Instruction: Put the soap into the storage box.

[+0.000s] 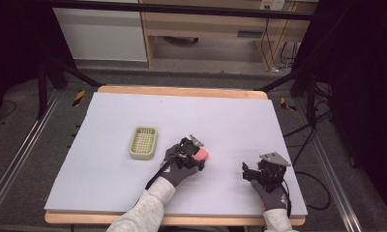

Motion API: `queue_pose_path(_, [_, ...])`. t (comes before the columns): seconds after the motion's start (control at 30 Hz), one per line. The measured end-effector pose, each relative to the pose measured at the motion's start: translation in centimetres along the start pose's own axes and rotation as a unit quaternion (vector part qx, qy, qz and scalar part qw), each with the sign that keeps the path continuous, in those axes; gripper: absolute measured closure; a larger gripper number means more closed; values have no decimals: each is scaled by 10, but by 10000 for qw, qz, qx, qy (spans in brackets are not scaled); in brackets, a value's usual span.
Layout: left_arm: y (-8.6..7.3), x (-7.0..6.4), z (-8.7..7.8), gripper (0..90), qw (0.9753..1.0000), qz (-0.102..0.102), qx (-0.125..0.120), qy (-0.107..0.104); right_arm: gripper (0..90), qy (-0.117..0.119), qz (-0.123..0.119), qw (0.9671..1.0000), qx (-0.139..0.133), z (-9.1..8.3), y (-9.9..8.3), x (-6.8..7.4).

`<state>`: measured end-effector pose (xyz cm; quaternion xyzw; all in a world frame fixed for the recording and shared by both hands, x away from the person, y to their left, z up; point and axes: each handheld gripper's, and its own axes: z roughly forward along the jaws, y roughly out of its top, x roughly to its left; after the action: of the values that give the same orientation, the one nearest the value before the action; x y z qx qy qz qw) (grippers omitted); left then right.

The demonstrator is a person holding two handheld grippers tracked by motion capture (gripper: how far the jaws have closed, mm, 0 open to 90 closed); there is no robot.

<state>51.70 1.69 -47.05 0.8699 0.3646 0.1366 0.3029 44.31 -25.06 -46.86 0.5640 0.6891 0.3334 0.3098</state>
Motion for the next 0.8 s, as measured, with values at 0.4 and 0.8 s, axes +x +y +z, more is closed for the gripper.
queue_pose_path(0.4, [2, 0, 0, 375, 10000, 20, 57, -6, 62, -4, 1, 10000, 7, 0, 0, 0])
queue_pose_path(0.8, [3, 0, -12, 375, 10000, 66, 15, -44, 62, -7, 9, 10000, 8, 0, 0, 0])
